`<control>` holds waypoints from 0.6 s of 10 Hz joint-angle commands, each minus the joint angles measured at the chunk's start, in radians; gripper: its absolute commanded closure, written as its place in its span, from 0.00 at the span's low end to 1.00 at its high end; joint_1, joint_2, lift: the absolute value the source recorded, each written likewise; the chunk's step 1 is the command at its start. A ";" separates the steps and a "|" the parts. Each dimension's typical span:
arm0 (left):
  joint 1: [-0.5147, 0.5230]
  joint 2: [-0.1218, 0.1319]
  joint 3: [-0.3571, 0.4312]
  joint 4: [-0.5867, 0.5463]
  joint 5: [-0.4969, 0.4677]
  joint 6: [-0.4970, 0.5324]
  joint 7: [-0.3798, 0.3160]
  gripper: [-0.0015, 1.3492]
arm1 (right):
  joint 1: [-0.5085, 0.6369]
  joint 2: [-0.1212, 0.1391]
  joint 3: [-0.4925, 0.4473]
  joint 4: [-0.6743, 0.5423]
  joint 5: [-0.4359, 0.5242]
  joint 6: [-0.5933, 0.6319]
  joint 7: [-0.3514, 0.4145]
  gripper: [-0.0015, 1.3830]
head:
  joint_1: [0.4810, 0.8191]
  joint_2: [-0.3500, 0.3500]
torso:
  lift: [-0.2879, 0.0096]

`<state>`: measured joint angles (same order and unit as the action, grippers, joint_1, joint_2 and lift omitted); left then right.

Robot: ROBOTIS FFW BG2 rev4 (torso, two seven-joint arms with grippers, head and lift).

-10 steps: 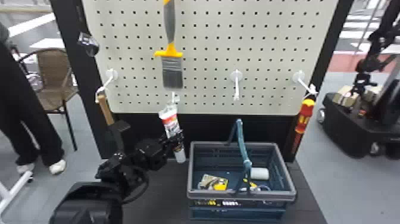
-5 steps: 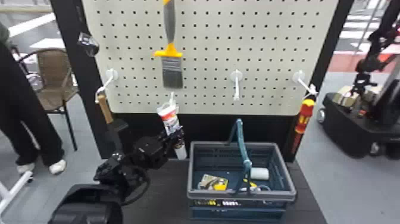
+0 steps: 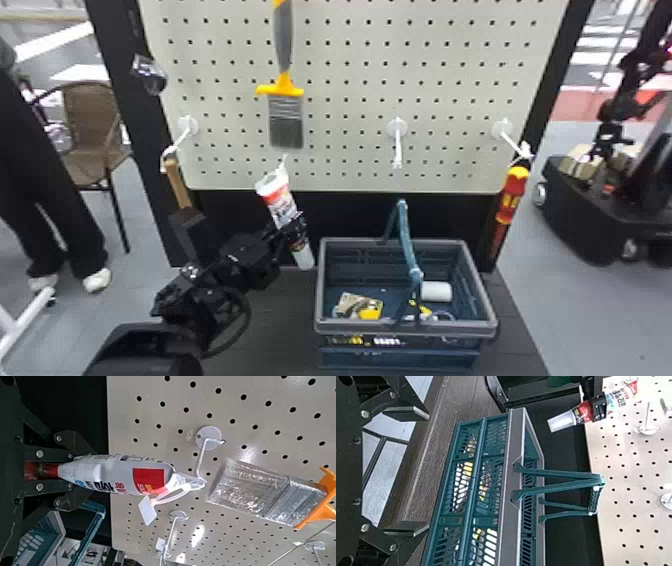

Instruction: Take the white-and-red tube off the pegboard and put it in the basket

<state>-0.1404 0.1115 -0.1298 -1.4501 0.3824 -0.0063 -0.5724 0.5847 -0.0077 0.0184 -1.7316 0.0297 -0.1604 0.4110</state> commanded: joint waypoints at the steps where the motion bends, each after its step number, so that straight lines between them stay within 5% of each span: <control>1: 0.025 -0.006 0.004 -0.024 0.016 0.008 0.003 0.89 | 0.000 0.000 0.000 0.000 0.001 0.001 0.000 0.23 | 0.20 0.50 | 0.63; 6: 0.119 -0.030 -0.027 -0.066 0.156 0.009 0.075 0.89 | -0.002 0.000 0.000 0.000 0.004 0.004 0.002 0.23 | 0.20 0.50 | 0.63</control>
<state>-0.0307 0.0825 -0.1457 -1.5069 0.5130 0.0004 -0.4992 0.5825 -0.0077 0.0184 -1.7317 0.0330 -0.1581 0.4127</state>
